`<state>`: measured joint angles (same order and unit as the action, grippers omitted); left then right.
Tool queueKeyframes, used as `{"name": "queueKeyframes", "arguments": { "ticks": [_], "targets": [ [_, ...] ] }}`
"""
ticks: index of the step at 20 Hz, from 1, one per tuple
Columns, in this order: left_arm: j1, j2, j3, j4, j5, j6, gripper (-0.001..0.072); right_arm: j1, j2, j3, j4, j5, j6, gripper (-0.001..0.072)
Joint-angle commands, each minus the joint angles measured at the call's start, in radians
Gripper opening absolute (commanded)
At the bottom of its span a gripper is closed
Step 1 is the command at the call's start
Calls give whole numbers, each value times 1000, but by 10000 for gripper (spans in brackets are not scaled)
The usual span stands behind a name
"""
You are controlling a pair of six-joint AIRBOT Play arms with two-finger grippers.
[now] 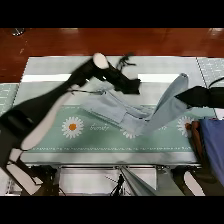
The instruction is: Fold the shirts.
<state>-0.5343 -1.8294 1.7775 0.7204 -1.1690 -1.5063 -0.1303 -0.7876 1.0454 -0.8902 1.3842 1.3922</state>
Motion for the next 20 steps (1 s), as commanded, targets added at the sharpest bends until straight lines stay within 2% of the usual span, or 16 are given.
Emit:
{"name": "queueKeyframes", "arguments": {
  "ticks": [1, 4, 7, 11, 13, 14, 16, 18, 20],
  "targets": [
    [243, 223, -71, 112, -69, 6, 22, 193, -135, 95, 29, -106, 46, 24],
    [421, 557, -267, 187, -21, 67, 22, 410, -322, 214, 29, -236, 72, 24],
    [533, 899, -516, 208, 35, 109, 22, 589, -554, 346, 29, -344, 90, 24],
    [571, 1273, -859, 203, 70, 100, 23, 714, -837, 507, 29, -462, 106, 25],
    [571, 1388, -997, 204, 89, 51, 22, 731, -948, 560, 49, -475, 139, 25],
    [571, 1424, -1050, 204, 101, 37, 23, 733, -986, 568, 76, -484, 142, 68],
    [571, 1450, -1129, 204, 130, 27, 23, 726, -1030, 572, 134, -484, 136, 640],
    [571, 1434, -1162, 204, 156, 28, 23, 672, -1006, 587, 133, -395, 134, 619],
    [571, 1406, -1162, 204, 176, 28, 23, 555, -932, 623, 119, -175, 121, 618]
  ]
}}
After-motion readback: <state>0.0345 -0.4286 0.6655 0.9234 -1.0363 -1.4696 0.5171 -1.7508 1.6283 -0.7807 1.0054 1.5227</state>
